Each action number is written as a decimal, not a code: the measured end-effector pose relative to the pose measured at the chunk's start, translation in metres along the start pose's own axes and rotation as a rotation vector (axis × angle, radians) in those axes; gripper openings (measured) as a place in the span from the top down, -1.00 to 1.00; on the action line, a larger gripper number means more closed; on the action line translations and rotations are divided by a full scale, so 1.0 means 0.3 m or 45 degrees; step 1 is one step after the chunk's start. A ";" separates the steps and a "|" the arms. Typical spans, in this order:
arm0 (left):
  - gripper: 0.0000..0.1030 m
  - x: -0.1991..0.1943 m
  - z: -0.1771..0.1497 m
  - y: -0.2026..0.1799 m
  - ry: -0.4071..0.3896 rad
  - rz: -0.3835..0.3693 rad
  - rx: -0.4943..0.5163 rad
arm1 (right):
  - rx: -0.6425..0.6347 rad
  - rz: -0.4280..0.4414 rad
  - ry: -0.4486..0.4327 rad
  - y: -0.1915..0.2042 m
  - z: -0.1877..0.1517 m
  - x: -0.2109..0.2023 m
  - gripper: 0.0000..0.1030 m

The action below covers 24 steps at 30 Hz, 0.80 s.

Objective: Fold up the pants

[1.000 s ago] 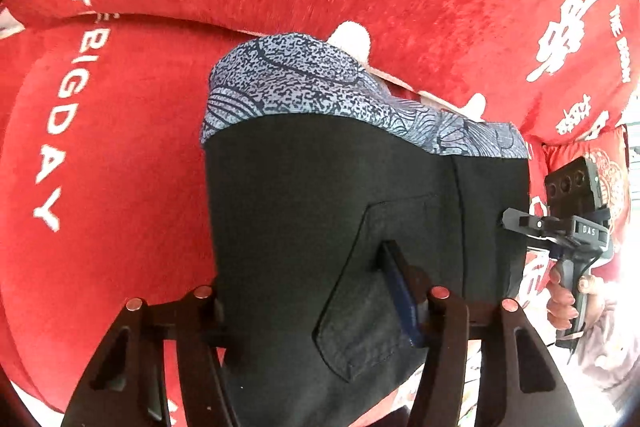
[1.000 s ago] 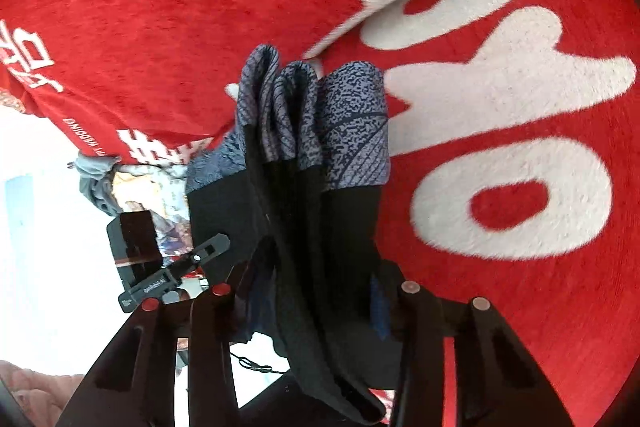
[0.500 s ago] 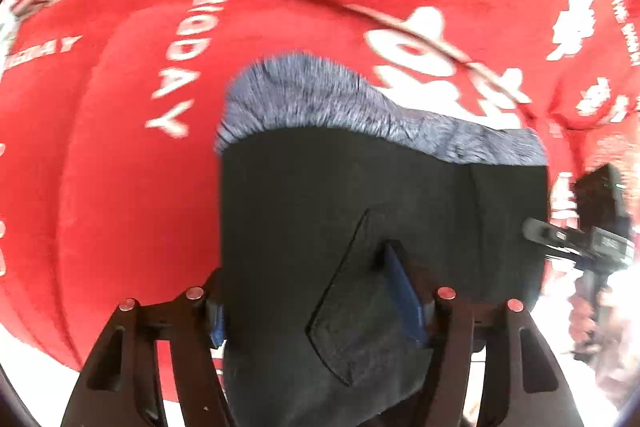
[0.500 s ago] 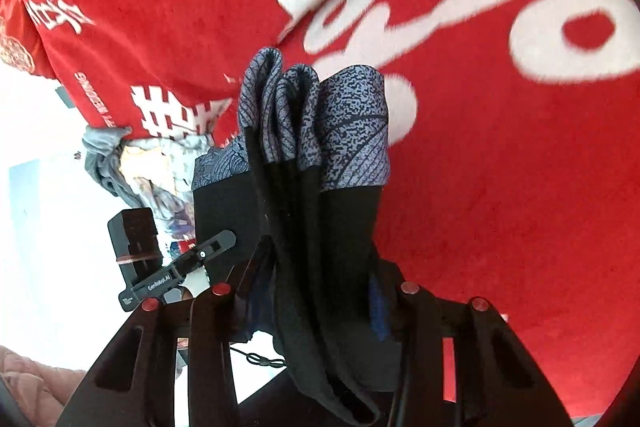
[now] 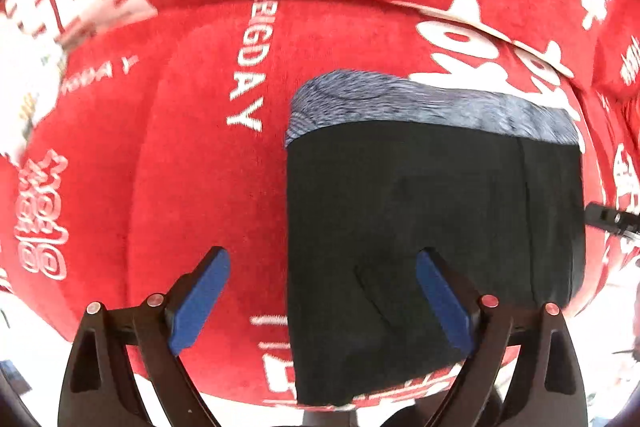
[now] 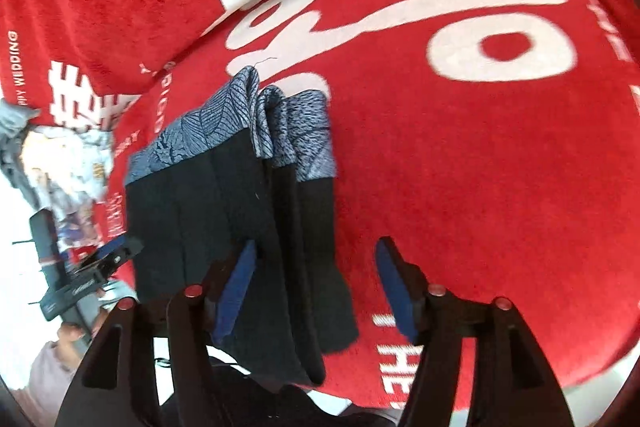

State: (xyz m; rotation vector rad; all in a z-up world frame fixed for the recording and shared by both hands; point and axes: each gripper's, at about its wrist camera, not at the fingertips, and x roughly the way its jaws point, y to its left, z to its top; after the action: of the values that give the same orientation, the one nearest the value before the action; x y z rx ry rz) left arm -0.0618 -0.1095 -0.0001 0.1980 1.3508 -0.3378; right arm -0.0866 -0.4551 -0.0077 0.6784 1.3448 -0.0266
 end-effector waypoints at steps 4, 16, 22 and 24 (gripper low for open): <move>-0.84 -0.088 -0.025 -0.034 -0.017 -0.022 0.021 | 0.003 -0.048 -0.016 0.050 -0.052 -0.058 -0.56; -0.99 -0.252 -0.073 -0.113 -0.002 0.047 0.019 | -0.164 -0.289 -0.106 0.357 -0.167 -0.160 -0.99; -0.99 -0.333 -0.077 -0.129 -0.040 0.150 0.061 | -0.173 -0.398 -0.086 0.428 -0.200 -0.205 -0.99; -0.99 -0.355 -0.072 -0.132 -0.037 0.162 0.074 | -0.173 -0.419 -0.083 0.448 -0.210 -0.224 -0.99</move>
State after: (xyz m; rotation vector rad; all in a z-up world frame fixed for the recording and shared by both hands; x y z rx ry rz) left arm -0.1147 -0.1261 0.1014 0.3250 1.2939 -0.2719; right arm -0.1066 -0.3412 0.1070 0.3347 1.3697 -0.2176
